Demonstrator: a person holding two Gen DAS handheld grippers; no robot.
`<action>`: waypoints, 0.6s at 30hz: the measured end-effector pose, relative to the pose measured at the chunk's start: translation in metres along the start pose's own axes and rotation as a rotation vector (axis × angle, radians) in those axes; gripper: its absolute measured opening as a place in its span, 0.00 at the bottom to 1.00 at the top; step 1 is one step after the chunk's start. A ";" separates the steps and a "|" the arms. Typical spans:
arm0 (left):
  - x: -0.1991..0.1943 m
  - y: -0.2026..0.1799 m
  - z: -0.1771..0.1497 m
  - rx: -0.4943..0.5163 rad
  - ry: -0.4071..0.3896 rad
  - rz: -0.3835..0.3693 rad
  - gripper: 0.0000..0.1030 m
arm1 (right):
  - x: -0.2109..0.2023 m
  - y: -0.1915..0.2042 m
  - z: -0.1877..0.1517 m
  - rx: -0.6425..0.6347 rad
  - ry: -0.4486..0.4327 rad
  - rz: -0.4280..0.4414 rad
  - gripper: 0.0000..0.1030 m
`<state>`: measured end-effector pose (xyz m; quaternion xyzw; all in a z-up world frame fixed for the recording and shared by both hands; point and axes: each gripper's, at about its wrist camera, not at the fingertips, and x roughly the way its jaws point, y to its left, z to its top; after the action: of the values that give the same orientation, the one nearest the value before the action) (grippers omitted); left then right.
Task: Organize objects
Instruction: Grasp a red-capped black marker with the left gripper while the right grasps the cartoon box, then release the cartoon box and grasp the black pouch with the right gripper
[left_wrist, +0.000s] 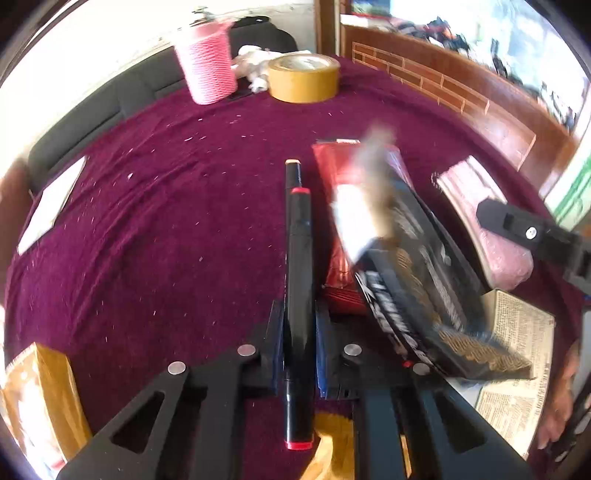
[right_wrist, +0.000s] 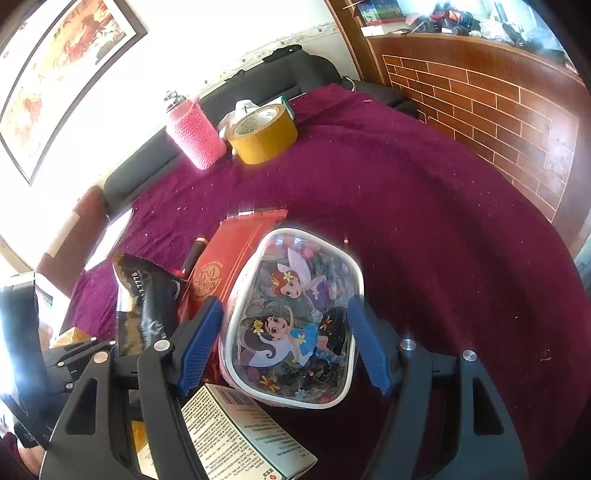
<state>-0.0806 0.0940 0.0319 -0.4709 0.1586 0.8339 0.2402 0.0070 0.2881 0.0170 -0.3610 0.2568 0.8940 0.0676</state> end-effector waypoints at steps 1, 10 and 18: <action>-0.005 0.005 -0.005 -0.029 -0.016 -0.008 0.11 | 0.000 0.000 -0.001 -0.002 0.000 -0.003 0.67; -0.053 0.048 -0.074 -0.173 0.008 -0.032 0.11 | -0.001 0.004 -0.002 -0.019 -0.001 -0.018 0.67; -0.032 0.037 -0.071 -0.150 0.003 0.061 0.11 | 0.000 0.006 -0.003 -0.033 -0.007 -0.024 0.67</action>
<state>-0.0364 0.0205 0.0252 -0.4837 0.1102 0.8497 0.1787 0.0075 0.2813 0.0175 -0.3620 0.2375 0.8985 0.0731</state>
